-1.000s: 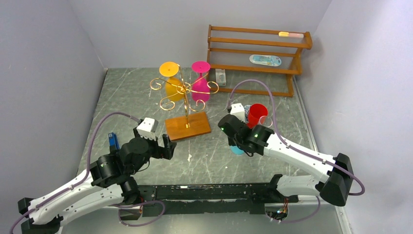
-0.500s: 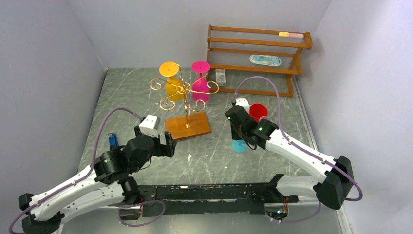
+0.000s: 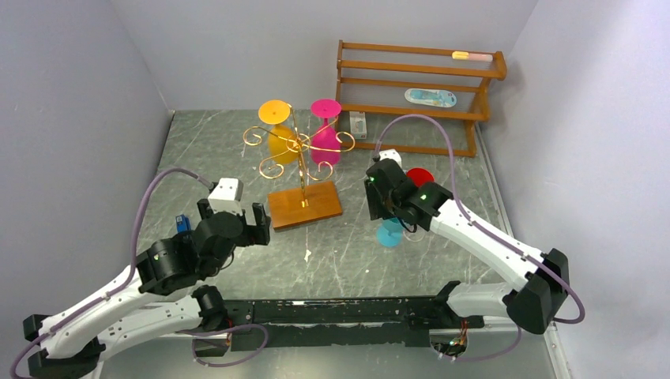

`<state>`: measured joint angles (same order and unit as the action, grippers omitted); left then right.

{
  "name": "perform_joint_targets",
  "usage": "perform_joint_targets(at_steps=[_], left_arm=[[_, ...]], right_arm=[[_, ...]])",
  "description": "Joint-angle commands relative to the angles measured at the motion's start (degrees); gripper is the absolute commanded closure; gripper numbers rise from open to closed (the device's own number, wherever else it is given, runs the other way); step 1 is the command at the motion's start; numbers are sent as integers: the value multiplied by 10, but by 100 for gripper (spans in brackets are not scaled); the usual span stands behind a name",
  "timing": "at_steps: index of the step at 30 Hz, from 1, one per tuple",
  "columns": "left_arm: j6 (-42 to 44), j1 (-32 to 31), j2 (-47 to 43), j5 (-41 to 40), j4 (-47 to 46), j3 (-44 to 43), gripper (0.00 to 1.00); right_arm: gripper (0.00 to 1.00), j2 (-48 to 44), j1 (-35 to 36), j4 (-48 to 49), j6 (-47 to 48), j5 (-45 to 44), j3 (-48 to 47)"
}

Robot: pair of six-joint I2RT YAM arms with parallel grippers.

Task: Take the wine glass off the wine glass rack
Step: Place the wine glass at the center of the board, then pick up the wine glass from the wine rack.

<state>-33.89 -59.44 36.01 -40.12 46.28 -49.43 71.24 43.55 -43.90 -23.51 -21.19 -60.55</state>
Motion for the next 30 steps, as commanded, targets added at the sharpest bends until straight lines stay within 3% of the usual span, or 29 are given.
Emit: perform_joint_targets(at_steps=[1, 6, 9, 11, 15, 17, 21, 25, 27, 30], left_arm=[[11, 3, 31, -80, 35, -23, 0], [44, 15, 60, -78, 9, -42, 0], [71, 63, 87, -44, -1, -56, 0], [118, 129, 101, 13, -34, -41, 0], [182, 366, 144, 188, -82, -31, 0], [189, 438, 149, 244, -106, -27, 0], [185, 539, 180, 329, -134, -44, 0], [168, 590, 203, 386, -147, -88, 0], [160, 628, 211, 394, -152, -120, 0], [159, 686, 244, 471, -147, -183, 0]], right_arm=[[42, -33, -2, -20, 2, 31, -68], [38, -65, -2, -12, -18, 84, -80], [37, -88, -2, -7, -38, 96, -64], [37, -101, -2, -6, -47, 97, -58], [36, -117, -3, -15, -52, 93, -58], [35, -123, -2, -25, -54, 85, -63], [32, -140, -3, -30, -59, 76, -64], [30, -152, -3, -37, -61, 88, -76], [27, -162, -3, -34, -65, 89, -72], [24, -180, -2, -21, -70, 102, -58]])
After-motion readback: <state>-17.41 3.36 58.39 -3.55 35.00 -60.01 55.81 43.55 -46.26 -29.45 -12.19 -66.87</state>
